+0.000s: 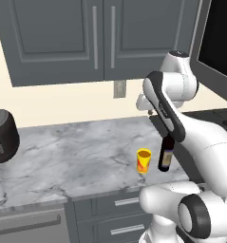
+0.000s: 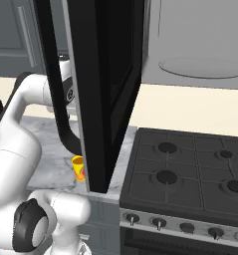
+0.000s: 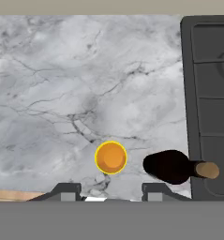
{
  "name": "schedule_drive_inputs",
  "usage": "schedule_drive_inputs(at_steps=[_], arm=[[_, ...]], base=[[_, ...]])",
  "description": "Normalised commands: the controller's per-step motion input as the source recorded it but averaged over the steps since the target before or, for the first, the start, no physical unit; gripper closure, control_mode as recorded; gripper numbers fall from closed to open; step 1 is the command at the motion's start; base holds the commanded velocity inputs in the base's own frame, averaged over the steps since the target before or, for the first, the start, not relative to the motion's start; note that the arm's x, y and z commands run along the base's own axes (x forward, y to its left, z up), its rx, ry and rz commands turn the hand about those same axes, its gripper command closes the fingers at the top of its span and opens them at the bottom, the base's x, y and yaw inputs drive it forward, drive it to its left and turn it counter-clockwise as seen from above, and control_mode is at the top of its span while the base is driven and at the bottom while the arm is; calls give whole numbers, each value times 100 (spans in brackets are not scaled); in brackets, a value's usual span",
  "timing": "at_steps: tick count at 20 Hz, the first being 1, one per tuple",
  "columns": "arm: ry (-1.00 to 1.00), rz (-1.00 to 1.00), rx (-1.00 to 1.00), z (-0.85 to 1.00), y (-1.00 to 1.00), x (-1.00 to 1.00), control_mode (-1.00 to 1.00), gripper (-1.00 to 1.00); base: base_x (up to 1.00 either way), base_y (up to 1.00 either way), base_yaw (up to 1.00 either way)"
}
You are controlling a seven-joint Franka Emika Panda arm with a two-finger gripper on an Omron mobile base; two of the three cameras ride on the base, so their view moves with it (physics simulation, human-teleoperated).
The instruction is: Place the microwavable item in the microwave. Then, close the microwave door and press the start button.
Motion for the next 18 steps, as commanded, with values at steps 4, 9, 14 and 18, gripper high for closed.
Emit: schedule_drive_inputs(at_steps=[4, 9, 14, 18], arm=[[0, 0, 0, 0, 5, -11, -100, -100], [0, 3, -8, -36, 36, -36, -100, -100], [3, 4, -15, -70, 36, -11, -100, -100], [6, 5, -11, -61, 0, 0, -100, -100]], base=[[0, 0, 0], [0, 0, 0], [0, 0, 0], [0, 0, 0]])
